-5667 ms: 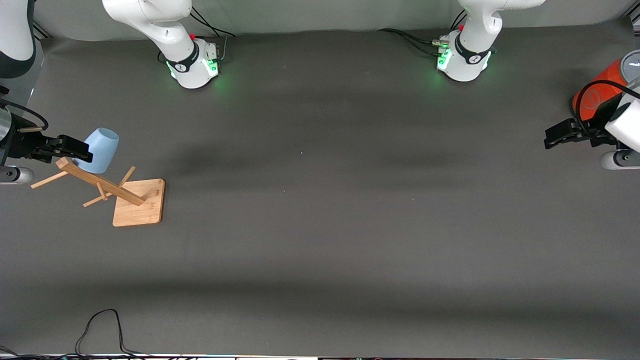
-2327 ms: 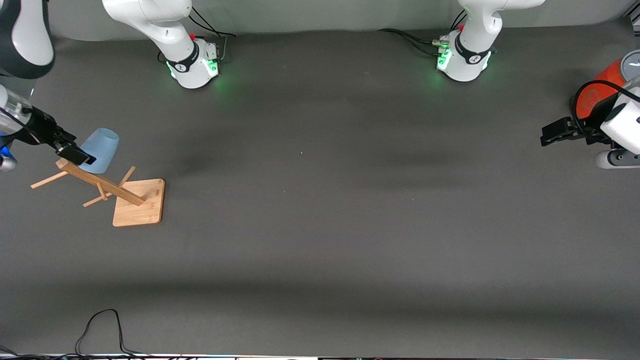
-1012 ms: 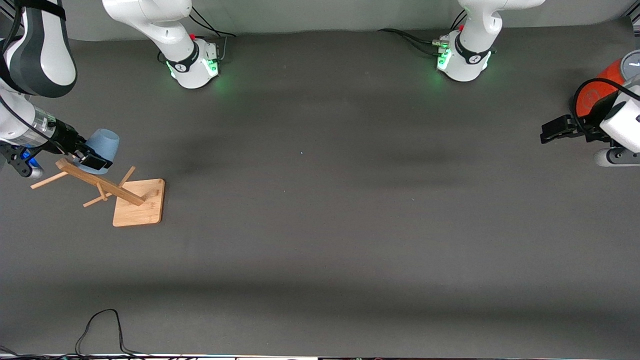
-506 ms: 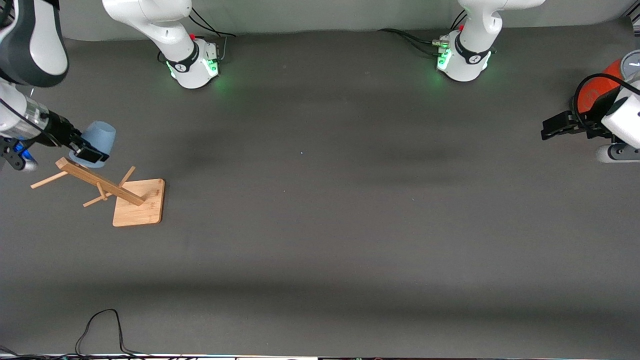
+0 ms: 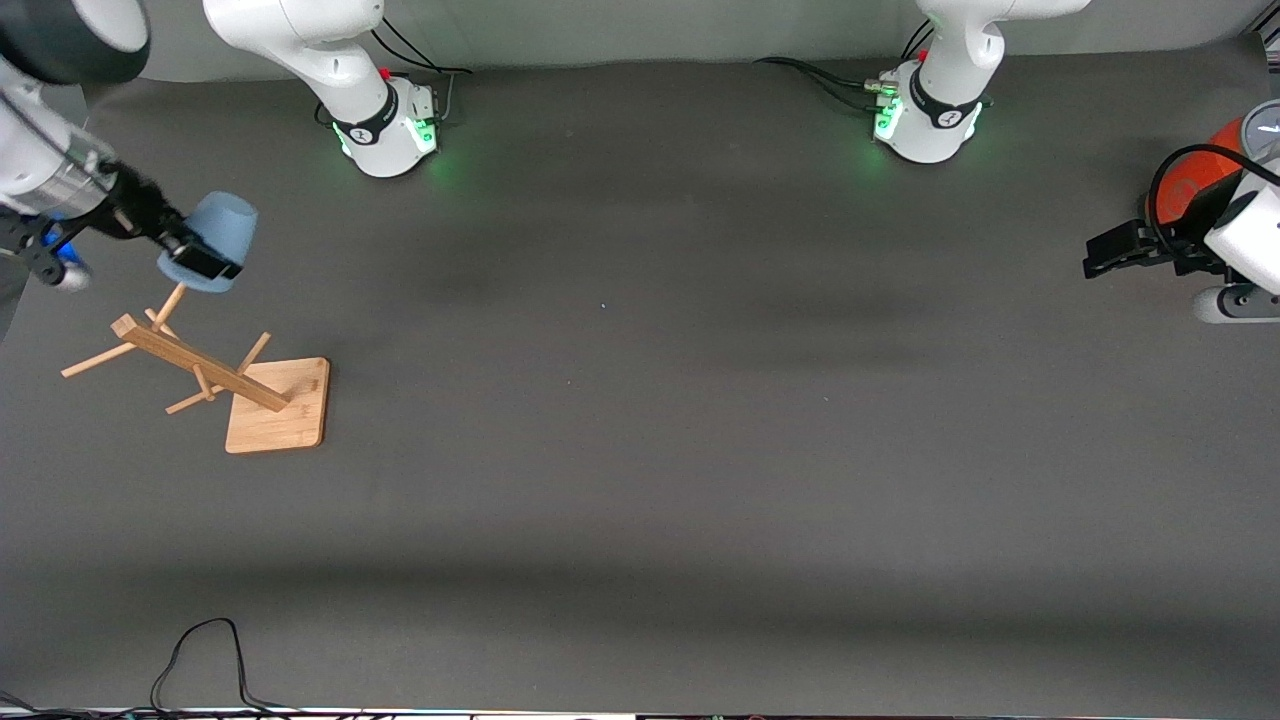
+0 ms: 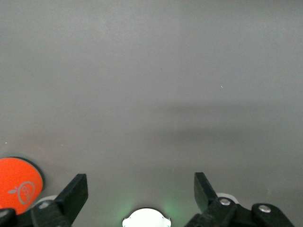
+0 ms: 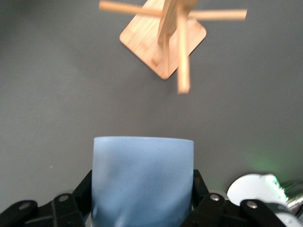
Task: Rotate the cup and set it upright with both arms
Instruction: 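Lift the blue cup off the peg and carry it to mid-table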
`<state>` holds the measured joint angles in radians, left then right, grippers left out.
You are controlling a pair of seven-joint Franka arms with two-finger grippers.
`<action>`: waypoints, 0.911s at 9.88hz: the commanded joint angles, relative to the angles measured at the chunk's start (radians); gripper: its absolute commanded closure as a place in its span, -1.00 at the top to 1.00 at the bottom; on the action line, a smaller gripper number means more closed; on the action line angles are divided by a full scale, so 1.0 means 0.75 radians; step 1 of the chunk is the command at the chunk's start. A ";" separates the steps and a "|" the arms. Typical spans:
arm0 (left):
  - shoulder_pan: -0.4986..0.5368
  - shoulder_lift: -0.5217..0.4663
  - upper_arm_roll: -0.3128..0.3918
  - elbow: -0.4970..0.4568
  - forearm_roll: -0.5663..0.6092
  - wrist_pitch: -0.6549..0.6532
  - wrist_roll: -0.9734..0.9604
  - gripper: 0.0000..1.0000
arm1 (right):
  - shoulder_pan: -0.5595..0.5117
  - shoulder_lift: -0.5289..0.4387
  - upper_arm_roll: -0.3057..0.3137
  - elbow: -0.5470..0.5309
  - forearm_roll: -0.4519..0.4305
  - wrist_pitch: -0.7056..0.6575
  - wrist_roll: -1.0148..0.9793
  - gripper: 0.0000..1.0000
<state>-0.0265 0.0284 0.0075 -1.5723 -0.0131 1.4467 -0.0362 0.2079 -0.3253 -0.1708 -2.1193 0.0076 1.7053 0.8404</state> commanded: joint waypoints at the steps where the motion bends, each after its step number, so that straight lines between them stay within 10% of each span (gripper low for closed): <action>1: 0.005 -0.011 0.004 0.006 -0.011 -0.017 0.022 1.00 | 0.154 -0.071 -0.005 0.011 0.012 -0.056 0.238 -0.03; 5: 0.013 -0.007 0.006 0.006 -0.013 -0.002 0.028 1.00 | 0.597 -0.015 -0.005 0.091 0.014 -0.057 0.870 -0.03; 9: 0.013 -0.007 0.006 0.006 -0.013 -0.004 0.028 1.00 | 0.958 0.453 -0.005 0.464 0.016 0.003 1.512 -0.03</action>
<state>-0.0203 0.0285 0.0114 -1.5723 -0.0138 1.4474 -0.0336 0.8857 -0.1635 -0.1612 -1.9365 0.0116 1.7209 1.8632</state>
